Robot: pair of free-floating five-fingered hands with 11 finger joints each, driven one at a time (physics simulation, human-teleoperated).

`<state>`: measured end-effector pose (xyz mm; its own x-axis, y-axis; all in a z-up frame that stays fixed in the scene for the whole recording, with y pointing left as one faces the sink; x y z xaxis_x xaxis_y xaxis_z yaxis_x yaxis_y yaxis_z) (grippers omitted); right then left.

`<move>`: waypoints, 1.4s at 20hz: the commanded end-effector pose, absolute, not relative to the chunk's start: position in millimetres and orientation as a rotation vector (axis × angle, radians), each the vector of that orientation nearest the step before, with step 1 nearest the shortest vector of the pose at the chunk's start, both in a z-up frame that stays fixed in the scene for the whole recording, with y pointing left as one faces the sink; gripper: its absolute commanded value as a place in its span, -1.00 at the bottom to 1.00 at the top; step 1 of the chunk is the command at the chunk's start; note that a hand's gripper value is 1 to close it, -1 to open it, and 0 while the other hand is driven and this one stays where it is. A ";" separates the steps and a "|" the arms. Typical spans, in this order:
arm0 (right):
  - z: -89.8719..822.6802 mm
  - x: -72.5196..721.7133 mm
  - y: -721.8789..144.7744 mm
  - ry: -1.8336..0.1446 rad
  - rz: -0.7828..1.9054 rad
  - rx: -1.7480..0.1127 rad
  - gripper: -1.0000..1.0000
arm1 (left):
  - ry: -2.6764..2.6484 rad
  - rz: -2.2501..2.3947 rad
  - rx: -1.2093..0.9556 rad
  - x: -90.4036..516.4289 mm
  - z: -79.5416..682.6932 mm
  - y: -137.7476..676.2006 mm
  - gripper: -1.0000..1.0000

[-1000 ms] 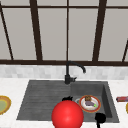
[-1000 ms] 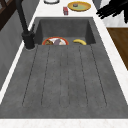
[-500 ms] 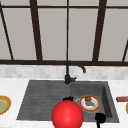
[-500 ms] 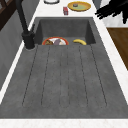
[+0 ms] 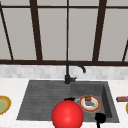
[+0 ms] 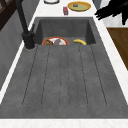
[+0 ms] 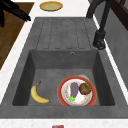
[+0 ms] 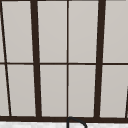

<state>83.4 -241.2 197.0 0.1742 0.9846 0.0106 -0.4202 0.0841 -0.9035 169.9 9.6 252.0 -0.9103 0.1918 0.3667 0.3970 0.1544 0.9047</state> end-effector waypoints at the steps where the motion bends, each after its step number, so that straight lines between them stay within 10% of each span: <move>1: 197.0 83.4 -241.2 -0.788 1.229 -0.924 0.00 | -2.270 -1.912 -0.735 169.9 250.3 4.6 -1.00; 28: 197.0 83.4 -241.2 -0.788 1.229 -0.924 0.00 | -2.230 -1.885 -0.618 223.9 234.8 -60.9 -1.00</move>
<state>83.4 -241.2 197.0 0.1742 0.9846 0.0106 -0.4202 0.0841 -0.9035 208.8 -43.8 237.6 -0.9042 0.2226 0.3646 0.4025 0.1585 0.9016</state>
